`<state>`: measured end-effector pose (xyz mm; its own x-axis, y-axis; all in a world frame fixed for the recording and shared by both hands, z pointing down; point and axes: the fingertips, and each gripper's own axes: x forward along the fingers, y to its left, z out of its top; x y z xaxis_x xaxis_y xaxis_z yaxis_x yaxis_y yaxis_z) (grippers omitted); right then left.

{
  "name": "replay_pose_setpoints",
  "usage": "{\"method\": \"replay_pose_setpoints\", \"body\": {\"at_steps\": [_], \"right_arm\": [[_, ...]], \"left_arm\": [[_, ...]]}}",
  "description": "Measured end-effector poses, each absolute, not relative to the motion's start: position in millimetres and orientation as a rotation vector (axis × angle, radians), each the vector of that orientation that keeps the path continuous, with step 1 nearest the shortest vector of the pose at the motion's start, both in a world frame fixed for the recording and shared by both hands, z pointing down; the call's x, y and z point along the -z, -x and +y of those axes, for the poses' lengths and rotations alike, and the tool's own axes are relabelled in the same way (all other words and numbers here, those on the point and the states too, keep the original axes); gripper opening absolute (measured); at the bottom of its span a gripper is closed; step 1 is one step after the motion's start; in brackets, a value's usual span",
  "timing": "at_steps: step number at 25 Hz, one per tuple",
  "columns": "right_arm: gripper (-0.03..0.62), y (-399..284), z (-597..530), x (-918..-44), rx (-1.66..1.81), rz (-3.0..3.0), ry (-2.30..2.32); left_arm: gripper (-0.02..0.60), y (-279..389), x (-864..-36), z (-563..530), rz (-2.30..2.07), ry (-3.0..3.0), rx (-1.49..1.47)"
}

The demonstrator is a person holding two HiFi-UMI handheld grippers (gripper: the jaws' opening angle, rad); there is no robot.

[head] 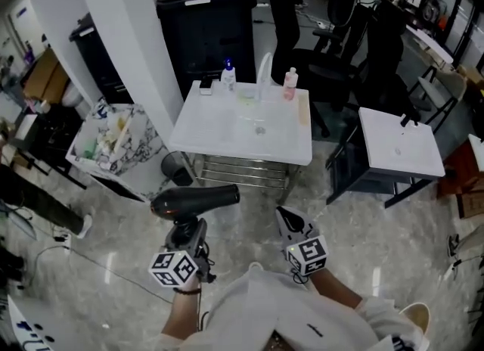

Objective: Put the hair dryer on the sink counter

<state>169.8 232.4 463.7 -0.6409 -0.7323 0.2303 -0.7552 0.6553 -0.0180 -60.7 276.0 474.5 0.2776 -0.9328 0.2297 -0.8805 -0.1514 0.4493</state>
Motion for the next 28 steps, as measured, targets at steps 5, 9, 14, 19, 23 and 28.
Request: {"method": "replay_pose_setpoints", "body": {"at_steps": [5, 9, 14, 19, 23, 28], "right_arm": [[0.017, -175, 200, -469, -0.189, -2.681, -1.176], [0.017, -176, 181, -481, -0.199, -2.671, -1.140], [0.017, -168, 169, -492, -0.240, -2.684, -1.116], [0.017, -157, 156, -501, -0.246, -2.675, -1.098], [0.017, -144, 137, -503, -0.249, -2.678, -1.109], [0.017, -112, 93, -501, -0.218, -2.678, -1.111]], "left_arm": [[0.250, 54, -481, 236, -1.638, -2.040, 0.145], [0.250, 53, -489, 220, -1.659, -1.990, 0.150], [0.250, 52, -493, 209, -1.654, -1.976, 0.138], [0.250, 54, -494, 188, -1.639, -1.992, 0.137], [0.250, 65, -496, 165, -1.621, -2.006, 0.142], [0.250, 92, -503, 119, -1.603, -2.014, 0.149]]}}
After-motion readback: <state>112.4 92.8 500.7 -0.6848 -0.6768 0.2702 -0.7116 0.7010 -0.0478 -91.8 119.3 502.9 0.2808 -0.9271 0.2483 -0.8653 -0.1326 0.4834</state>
